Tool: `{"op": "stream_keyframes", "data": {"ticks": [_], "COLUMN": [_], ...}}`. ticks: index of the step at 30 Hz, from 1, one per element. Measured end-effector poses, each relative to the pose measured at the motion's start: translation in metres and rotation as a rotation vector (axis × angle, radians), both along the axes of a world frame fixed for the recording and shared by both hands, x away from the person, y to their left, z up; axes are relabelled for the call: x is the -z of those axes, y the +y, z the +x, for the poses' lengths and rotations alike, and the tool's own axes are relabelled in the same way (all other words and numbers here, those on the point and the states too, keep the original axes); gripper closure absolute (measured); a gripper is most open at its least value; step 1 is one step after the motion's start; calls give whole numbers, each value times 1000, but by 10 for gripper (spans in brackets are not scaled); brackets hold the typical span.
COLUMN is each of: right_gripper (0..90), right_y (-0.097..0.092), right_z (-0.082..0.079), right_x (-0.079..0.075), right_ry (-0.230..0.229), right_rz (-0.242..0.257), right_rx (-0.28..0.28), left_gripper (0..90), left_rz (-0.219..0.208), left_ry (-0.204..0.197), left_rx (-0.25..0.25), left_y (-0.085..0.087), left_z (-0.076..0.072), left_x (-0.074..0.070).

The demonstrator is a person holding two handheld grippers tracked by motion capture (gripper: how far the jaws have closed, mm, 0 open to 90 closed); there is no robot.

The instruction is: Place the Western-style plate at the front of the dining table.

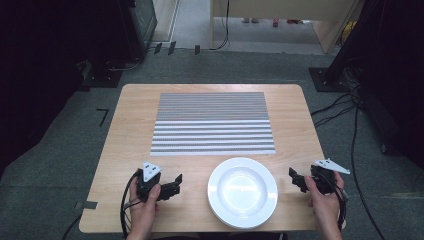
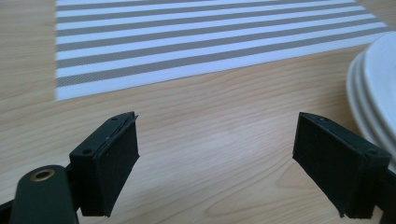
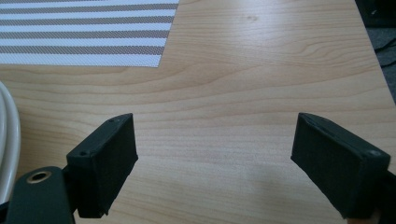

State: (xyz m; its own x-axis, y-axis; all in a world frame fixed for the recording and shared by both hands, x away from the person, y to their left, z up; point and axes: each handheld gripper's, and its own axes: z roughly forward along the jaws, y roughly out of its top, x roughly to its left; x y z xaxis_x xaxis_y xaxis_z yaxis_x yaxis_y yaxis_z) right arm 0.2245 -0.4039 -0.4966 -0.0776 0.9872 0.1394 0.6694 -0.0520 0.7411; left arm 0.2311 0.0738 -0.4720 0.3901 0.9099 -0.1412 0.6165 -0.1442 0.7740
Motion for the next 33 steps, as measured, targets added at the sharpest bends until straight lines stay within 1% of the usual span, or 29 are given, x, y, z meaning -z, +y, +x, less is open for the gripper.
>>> {"op": "stream_keyframes", "data": {"ticks": [1, 2, 3, 4, 5, 6, 7, 8, 9, 13, 15, 17, 19, 20, 22, 23, 26, 28, 29, 30, 31, 32, 33], "right_gripper": [140, 140, 140, 139, 139, 140, 140, 140, 140, 140, 140, 140, 141, 141, 143, 143, 147, 149, 196, 196, 223, 275, 294], "right_y": [0, 0, 1, 1, 1, 2, 2, 2, 4, 6, 9, 11, 16, 17, 18, 21, 25, 26, 29, 29, 31, 32, 33], "right_z": [-1, -1, -3, -3, -3, -4, -4, -4, -5, -8, -10, -10, -12, -13, -14, -15, -15, -16, -17, -17, -18, -19, -19], "right_x": [0, 0, 1, 2, 2, 3, 4, 4, 4, 3, 3, 3, 1, 1, 0, -1, -3, -4, -5, -5, -5, -7, -7], "right_ry": [-3, -3, -8, -8, -8, -7, -5, -5, -4, -10, -12, -12, -30, -34, -40, -52, -67, -73, -96, -96, -107, -126, -133], "right_rz": [-6, -6, -17, -18, -18, -16, -15, -15, -12, -8, -4, 0, -2, -1, 3, 16, 25, 30, 29, 29, 29, 32, 36], "right_rx": [2, 2, -5, -10, -10, -15, -16, -16, -20, -36, -49, -57, -80, -87, -91, -106, -113, -120, -130, -130, -125, -128, -126], "left_gripper": [144, 144, 144, 144, 144, 144, 143, 144, 144, 144, 144, 144, 144, 144, 144, 144, 144, 144, 144, 144, 144, 144, 144], "left_rz": [0, -6, -21, -22, -22, -27, -23, -23, -9, -21, -41, -46, -49, -55, -52, -51, -60, -64, -70, -70, -76, -88, -95], "left_ry": [0, 2, 3, 3, 3, 3, -1, -1, -12, -9, 2, 6, 7, 7, 4, 5, 5, 5, 5, 5, 6, 7, 9], "left_rx": [0, 5, 19, 27, 27, 45, 56, 56, 72, 75, 79, 83, 96, 98, 105, 123, 149, 156, 162, 162, 166, 175, 179], "left_y": [0, -5, -18, -22, -22, -31, -35, -35, -39, -40, -41, -42, -44, -45, -47, -50, -54, -55, -57, -57, -57, -58, -58], "left_z": [0, 1, 4, 5, 5, 7, 7, 7, 6, 5, 4, 3, 1, 0, -1, -3, -6, -7, -8, -8, -8, -9, -10], "left_x": [0, 0, 0, -1, -1, -1, 0, 0, 1, 6, 11, 12, 13, 13, 13, 13, 13, 14, 14, 14, 14, 14, 14]}}
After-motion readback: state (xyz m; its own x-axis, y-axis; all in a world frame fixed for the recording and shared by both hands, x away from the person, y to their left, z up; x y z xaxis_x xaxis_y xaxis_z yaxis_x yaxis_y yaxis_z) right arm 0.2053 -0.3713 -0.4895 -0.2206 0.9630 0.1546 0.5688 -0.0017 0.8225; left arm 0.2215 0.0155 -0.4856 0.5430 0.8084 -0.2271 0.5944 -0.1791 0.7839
